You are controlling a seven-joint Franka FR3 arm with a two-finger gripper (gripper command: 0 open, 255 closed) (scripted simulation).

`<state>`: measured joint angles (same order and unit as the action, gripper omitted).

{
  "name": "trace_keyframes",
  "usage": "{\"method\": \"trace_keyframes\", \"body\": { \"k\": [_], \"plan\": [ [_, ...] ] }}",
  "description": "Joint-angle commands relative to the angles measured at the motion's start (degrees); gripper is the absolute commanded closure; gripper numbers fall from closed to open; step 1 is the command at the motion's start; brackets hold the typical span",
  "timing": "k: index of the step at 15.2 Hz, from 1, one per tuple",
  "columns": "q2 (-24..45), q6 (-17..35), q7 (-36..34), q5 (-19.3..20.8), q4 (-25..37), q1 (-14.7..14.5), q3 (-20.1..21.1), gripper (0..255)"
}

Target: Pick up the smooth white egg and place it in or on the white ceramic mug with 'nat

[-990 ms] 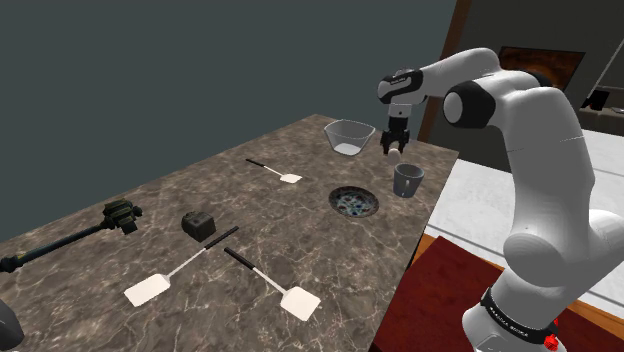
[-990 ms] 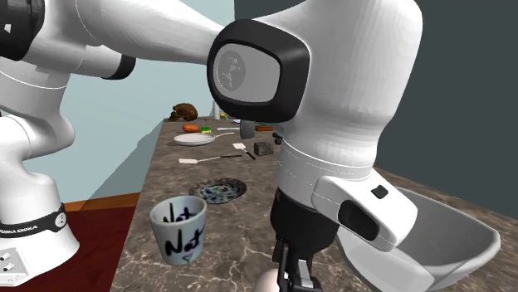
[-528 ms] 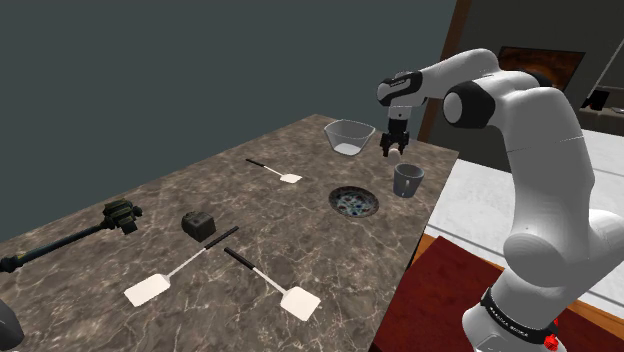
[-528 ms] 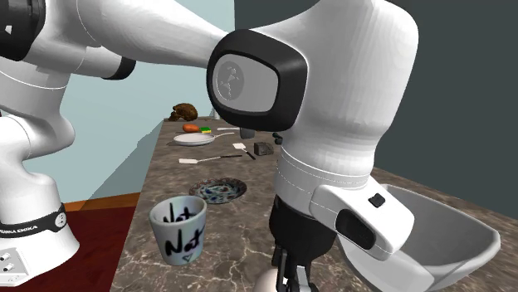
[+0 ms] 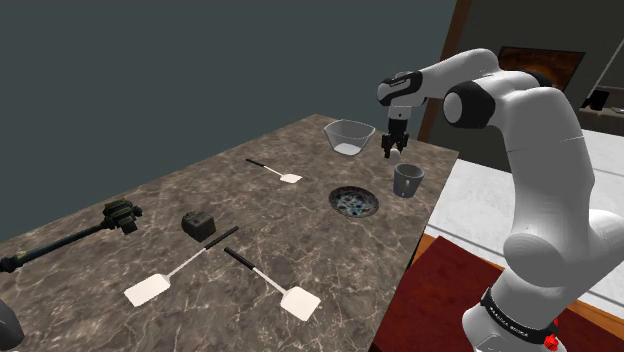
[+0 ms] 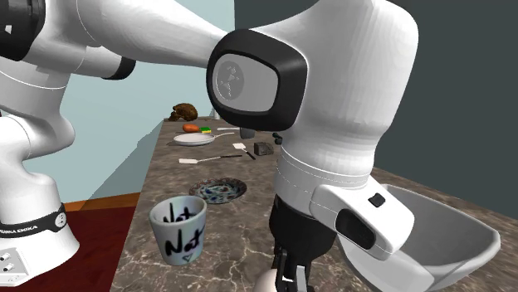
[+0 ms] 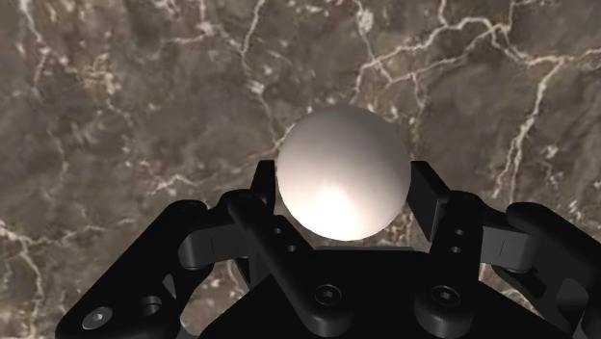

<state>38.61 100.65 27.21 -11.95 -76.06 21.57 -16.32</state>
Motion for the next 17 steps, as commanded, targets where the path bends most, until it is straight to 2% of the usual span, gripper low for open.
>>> {"method": "trace_keyframes", "body": {
  "k": [1,3,17],
  "plan": [
    [0.02,-0.01,0.0,-0.01,-0.01,0.0,0.01,255],
    [0.04,-0.01,0.0,-0.01,0.02,0.0,0.01,255],
    [-2.22,-9.34,-0.86,0.72,7.24,0.47,-0.41,255]
  ]
}}
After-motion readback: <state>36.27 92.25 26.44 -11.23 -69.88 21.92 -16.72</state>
